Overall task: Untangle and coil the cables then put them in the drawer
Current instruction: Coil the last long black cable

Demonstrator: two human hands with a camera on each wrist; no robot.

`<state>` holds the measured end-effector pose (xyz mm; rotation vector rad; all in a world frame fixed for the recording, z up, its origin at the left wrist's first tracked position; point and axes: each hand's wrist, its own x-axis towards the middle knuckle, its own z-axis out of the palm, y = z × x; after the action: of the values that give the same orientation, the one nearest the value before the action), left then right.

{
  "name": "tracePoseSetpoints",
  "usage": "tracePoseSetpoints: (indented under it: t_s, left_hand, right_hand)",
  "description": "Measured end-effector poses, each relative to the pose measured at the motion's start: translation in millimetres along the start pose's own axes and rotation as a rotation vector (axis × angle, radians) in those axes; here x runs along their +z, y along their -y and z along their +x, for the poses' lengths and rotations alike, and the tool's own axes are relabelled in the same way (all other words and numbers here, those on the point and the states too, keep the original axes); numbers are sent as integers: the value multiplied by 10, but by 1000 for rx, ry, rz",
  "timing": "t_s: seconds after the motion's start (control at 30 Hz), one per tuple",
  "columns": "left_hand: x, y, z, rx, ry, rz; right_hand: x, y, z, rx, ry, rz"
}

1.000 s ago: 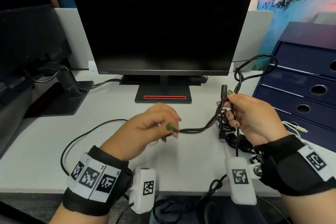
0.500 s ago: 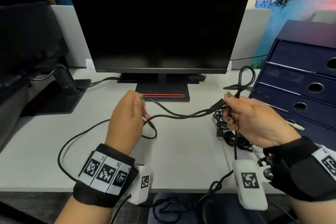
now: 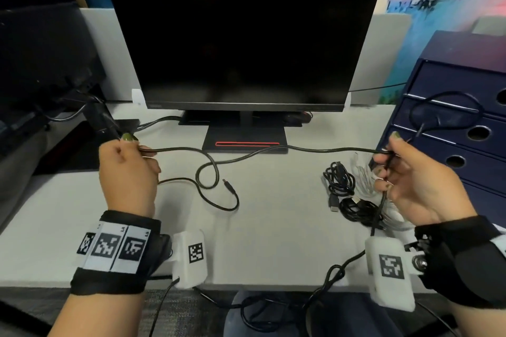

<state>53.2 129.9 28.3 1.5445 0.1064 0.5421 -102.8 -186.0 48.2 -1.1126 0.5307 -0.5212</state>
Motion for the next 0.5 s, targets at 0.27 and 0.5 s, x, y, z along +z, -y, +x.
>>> tracePoseSetpoints:
  t_s: [0.27, 0.5]
  left_hand:
    - [73, -142, -175, -8, 260, -221]
    - [239, -349, -514, 21, 506, -193]
  right_hand:
    - [70, -75, -67, -68, 101, -147]
    - [310, -283, -216, -148, 133, -572]
